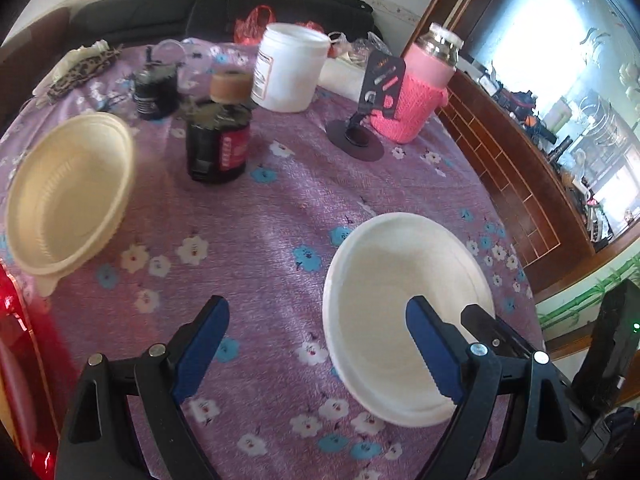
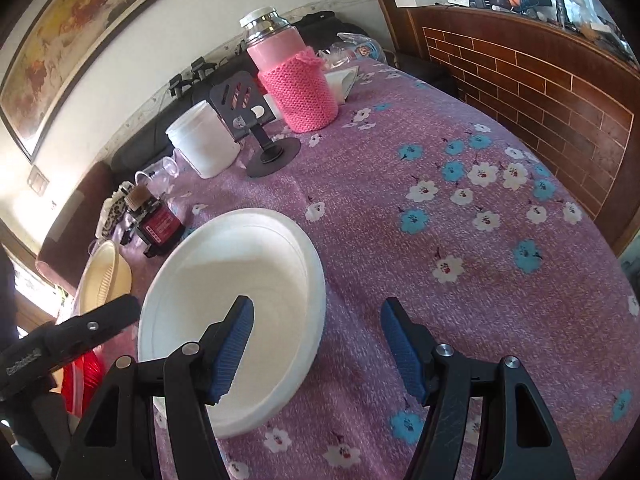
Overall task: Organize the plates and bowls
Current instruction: 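Grasp the white bowl rim with the left gripper while the right gripper grips it too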
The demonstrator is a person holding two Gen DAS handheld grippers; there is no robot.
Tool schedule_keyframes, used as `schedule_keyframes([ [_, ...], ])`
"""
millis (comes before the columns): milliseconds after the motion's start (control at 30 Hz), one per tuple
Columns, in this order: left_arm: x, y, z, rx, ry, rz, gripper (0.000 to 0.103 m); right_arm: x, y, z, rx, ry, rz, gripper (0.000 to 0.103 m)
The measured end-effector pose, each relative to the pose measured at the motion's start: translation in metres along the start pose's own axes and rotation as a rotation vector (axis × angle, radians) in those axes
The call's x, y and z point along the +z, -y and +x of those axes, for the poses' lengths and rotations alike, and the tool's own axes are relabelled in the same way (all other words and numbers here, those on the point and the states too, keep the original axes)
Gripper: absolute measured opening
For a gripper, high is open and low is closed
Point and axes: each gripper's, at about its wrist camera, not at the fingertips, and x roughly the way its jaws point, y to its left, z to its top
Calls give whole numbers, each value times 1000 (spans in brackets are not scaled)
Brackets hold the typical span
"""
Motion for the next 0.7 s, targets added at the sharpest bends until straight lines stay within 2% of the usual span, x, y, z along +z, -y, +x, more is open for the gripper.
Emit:
schedule_keyframes([
  [167,3,4,14,34,-5,27,89,-3,-4,2,2,19,-28,70],
  [200,3,4,16,35,-8,29,86,-3,-4,1,0,22,-33,70],
  [333,3,10,27,29,-45,54,60,-6,-7,5,-2,26,-43,69],
  [400,0,16,32,36,-56,82,48,-7,-5,7,1,21,-39,65],
  [500,-2,18,37,33,-62,89,26,-8,-2,10,6,10,-33,49],
  [567,-3,17,38,29,-65,66,24,-8,1,12,28,9,-19,34],
  [633,-4,15,36,17,-64,46,23,-9,4,13,46,9,-4,28],
  [700,-6,16,33,13,-56,51,17,-9,5,14,64,3,5,21],
])
